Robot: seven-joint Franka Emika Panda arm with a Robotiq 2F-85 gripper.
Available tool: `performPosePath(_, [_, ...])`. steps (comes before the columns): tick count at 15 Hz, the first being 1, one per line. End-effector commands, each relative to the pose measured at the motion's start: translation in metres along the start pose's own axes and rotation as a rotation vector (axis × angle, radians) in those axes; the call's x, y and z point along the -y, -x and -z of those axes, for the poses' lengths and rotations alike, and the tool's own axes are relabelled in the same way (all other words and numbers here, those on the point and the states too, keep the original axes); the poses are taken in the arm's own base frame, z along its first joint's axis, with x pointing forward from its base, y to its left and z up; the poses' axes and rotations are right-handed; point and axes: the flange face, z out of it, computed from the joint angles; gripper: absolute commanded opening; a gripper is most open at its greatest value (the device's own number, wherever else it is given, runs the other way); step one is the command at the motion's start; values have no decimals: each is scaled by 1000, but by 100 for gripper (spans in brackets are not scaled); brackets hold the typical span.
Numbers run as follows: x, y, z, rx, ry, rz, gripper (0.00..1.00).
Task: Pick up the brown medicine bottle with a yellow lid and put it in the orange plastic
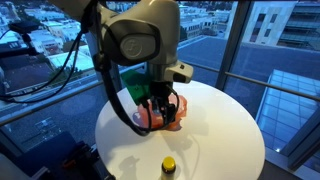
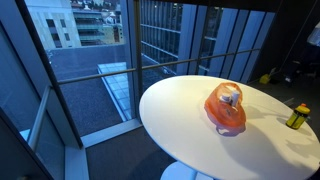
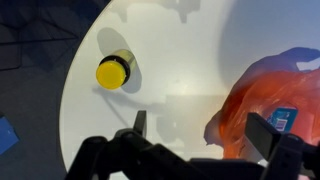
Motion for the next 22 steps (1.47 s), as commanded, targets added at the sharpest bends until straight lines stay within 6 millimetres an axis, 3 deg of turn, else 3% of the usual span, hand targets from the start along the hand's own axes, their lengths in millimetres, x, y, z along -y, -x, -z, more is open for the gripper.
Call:
performPosePath(1, [-27,-7,-22,-12,-10,-43,100])
performPosePath(3, [-34,-8,-27,-12,-19,-58,100])
performPosePath(9, [-30,-7,-27,-6,-25,-56,100])
performPosePath(16, [-63,-2,-44,35,23,-147,100])
performPosePath(22, [-83,3,-76,44,29,-190,100])
